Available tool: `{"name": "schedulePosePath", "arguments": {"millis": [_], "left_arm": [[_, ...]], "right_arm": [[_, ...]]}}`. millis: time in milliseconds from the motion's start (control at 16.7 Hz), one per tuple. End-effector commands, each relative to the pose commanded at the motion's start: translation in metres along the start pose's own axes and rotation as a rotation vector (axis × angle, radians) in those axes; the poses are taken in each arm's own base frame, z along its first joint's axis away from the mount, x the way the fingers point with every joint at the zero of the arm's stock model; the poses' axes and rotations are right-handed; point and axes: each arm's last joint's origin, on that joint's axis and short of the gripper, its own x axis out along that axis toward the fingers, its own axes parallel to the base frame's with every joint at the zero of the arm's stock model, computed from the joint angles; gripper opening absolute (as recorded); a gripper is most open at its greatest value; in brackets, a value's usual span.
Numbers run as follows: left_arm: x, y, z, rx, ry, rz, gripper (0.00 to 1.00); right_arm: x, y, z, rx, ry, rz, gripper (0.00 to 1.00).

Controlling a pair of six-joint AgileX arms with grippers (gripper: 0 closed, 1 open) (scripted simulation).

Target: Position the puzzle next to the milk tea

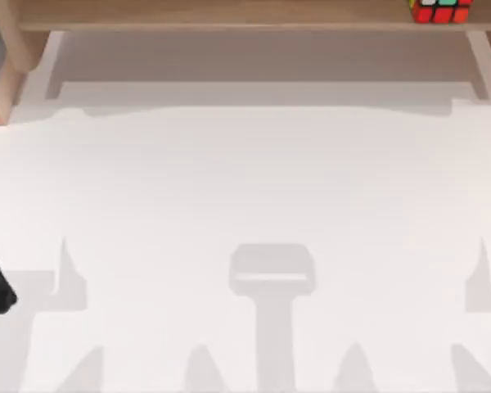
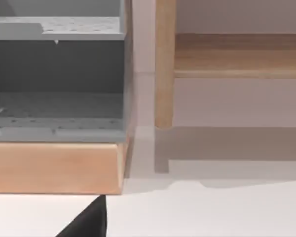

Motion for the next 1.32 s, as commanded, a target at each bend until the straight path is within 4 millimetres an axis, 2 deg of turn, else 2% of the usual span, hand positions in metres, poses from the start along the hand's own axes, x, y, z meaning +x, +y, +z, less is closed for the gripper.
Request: {"name": "schedulePosePath", "arguments": {"millis": [120,240,420,600,780,900,1020,1140,1320], "left_arm": [[0.0,0.0,0.0,0.0,0.0,0.0,1.0],[0.0,0.0,0.0,0.0,0.0,0.0,1.0],[0.0,0.0,0.0,0.0,0.0,0.0,1.0],[0.0,0.0,0.0,0.0,0.0,0.0,1.0],[0.0,0.0,0.0,0.0,0.0,0.0,1.0],[0.0,0.0,0.0,0.0,0.0,0.0,1.0],[0.0,0.0,0.0,0.0,0.0,0.0,1.0],[0.0,0.0,0.0,0.0,0.0,0.0,1.0],[0.0,0.0,0.0,0.0,0.0,0.0,1.0]], "right_arm": [[0.0,0.0,0.0,0.0,0.0,0.0,1.0],[0.001,0.0,0.008,0.0,-0.019,-0.001,1.0],[0.006,0.003,0.036,0.001,-0.073,-0.003,1.0],[0.025,0.007,0.071,0.005,-0.114,-0.006,1.0],[0.066,0.016,0.094,0.005,-0.091,-0.009,1.0],[0.106,0.026,0.095,0.001,-0.049,-0.01,1.0],[0.149,0.038,0.085,-0.005,-0.005,-0.009,1.0],[0.189,0.052,0.066,-0.01,0.029,-0.009,1.0],[0.233,0.071,0.032,-0.016,0.055,-0.009,1.0]]}}
